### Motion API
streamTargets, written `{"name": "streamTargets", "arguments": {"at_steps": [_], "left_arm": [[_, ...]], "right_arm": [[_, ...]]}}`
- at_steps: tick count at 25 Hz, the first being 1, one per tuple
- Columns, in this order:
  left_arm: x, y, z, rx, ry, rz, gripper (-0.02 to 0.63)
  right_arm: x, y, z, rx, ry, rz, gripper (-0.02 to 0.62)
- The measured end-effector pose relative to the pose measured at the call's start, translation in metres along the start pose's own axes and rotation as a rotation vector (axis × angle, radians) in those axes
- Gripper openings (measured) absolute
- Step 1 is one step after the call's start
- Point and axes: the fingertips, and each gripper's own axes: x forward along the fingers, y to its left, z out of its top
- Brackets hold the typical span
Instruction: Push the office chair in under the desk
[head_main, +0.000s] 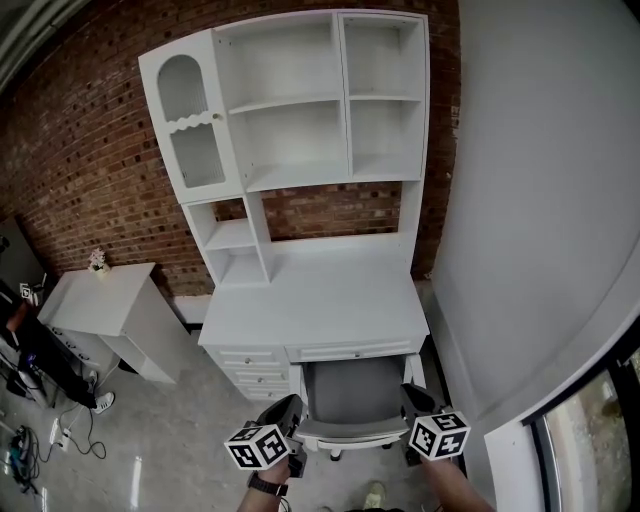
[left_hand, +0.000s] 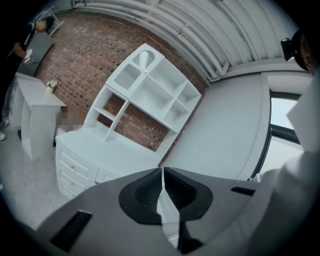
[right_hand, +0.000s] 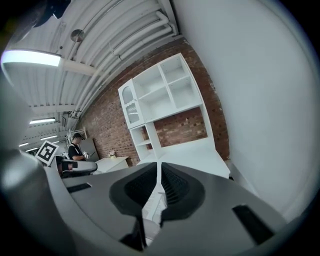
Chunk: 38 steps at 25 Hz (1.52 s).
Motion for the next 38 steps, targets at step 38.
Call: {"name": "streamTargets", "arguments": {"at_steps": [38], "left_arm": [[-0.018, -0.050, 0.094, 0.377, -0.191, 0.011, 0.006]], "right_arm": [[-0.005, 0.045, 0.095, -0.268, -0.182, 0.010, 0.005]]}}
